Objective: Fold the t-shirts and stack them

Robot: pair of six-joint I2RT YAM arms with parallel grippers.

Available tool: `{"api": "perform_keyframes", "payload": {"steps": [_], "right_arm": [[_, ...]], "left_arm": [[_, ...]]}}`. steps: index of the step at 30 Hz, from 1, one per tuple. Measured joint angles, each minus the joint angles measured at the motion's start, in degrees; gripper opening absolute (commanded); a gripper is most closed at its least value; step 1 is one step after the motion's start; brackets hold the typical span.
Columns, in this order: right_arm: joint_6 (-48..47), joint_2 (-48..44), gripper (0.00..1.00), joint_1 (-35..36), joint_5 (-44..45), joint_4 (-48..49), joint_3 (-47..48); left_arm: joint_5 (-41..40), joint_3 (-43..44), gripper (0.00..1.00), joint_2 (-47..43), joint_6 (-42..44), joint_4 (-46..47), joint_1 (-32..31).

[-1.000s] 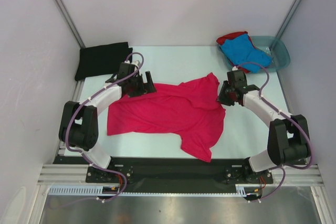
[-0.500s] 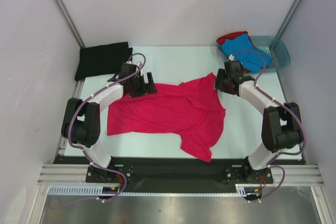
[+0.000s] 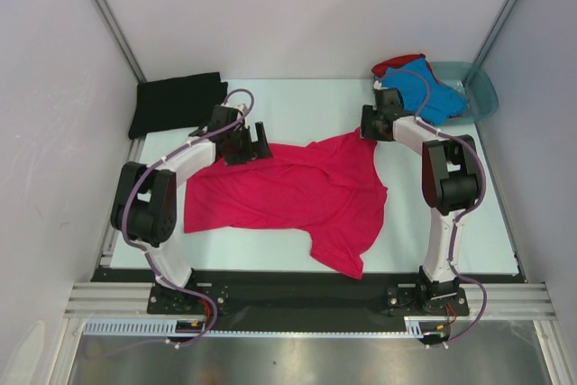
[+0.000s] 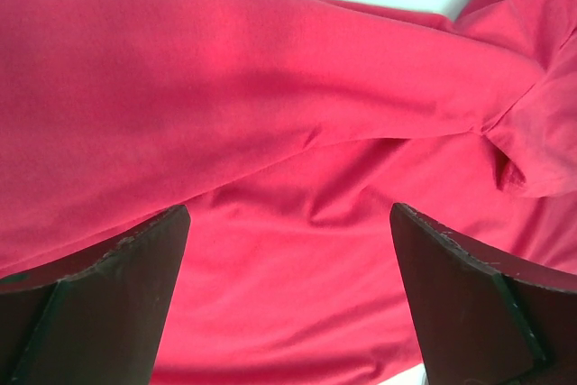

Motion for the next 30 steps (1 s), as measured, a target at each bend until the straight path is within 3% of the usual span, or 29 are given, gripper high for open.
{"api": "perform_keyframes", "payload": {"steps": [2,5,6,8,11,16,19,20,24,30], "right_arm": [[-0.9,0.9,0.52,-0.2,-0.9,0.4,1.0],[-1.6,1.9,0.40,-0.6,-1.4,0.5,3.1],[-2.0,2.1,0.26,-0.7,-1.8,0.7,3.8],[-2.3,2.5,0.09,-0.8,-2.5,0.7,4.9],[-2.2,2.7,0.00,-1.1,-3.3,0.8,5.2],[-1.2,2.7,0.00,-2.0,-5.2,0.6,5.2],[0.0,2.7,0.20,-3.0,-6.4,0.8,4.7],[0.2,2.7,0.32,-3.3,-6.9,0.8,4.4],[1.0,2.7,0.49,-4.3,-8.6,0.8,3.3],[1.6,2.7,0.54,-4.5,-11.1,1.1,3.3]], "left_arm": [[0.0,0.3,1.00,0.5,0.0,0.0,0.0],[0.0,0.7,1.00,1.4,0.0,0.0,0.0],[0.0,0.8,1.00,1.7,0.0,0.0,0.0],[0.0,0.8,1.00,2.4,0.0,0.0,0.0],[0.0,0.8,1.00,2.9,0.0,-0.1,0.0],[0.0,0.8,1.00,3.0,0.0,0.0,0.0],[0.0,0.8,1.00,3.2,0.0,0.0,0.0],[0.0,0.8,1.00,3.2,0.0,0.0,0.0],[0.0,0.8,1.00,3.3,0.1,0.0,0.0],[0.0,0.8,1.00,3.6,0.1,0.0,0.0]]}}
